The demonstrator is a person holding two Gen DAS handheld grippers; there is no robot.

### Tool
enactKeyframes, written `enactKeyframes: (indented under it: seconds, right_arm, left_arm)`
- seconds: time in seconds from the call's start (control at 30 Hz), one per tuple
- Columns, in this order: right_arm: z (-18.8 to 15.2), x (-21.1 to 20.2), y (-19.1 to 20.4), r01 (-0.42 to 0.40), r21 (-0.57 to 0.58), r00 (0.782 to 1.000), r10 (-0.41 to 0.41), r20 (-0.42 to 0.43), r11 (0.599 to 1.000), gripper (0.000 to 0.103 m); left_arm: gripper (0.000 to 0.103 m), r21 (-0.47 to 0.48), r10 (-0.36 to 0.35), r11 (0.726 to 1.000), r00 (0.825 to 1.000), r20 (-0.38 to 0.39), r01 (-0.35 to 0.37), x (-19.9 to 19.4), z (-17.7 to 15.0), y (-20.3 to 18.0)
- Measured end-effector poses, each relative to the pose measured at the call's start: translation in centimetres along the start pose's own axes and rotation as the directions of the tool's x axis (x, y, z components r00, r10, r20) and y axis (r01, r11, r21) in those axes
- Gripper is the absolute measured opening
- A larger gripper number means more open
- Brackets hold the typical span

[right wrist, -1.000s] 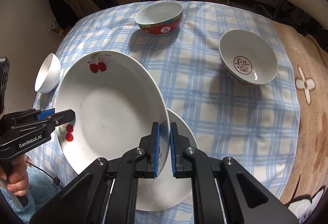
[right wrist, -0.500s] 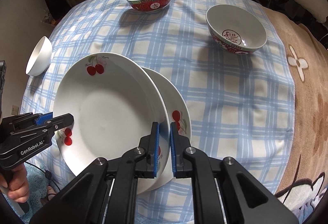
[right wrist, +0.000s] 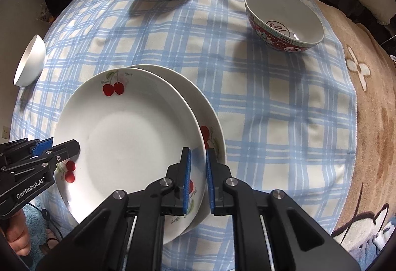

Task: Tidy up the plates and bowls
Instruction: 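Lower the plate onto the stacked cherry plates with the left tool while the right tool guides it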

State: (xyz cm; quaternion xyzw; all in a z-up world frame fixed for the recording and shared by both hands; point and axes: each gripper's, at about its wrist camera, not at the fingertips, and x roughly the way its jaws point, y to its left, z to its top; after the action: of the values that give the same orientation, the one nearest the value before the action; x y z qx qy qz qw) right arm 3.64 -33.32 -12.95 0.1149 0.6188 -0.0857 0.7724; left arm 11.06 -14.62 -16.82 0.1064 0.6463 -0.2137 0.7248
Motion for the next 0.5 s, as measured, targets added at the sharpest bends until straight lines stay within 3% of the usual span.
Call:
enactKeyframes:
  seconds: [0.5]
  right_arm:
    - [0.5,0.1,0.5,0.025,-0.008,0.999,-0.025,0.026,1.000,0.015]
  left_arm:
    - [0.026,0.024,0.028,0.999,0.999,0.042,-0.029,0.5,0.5,-1.4]
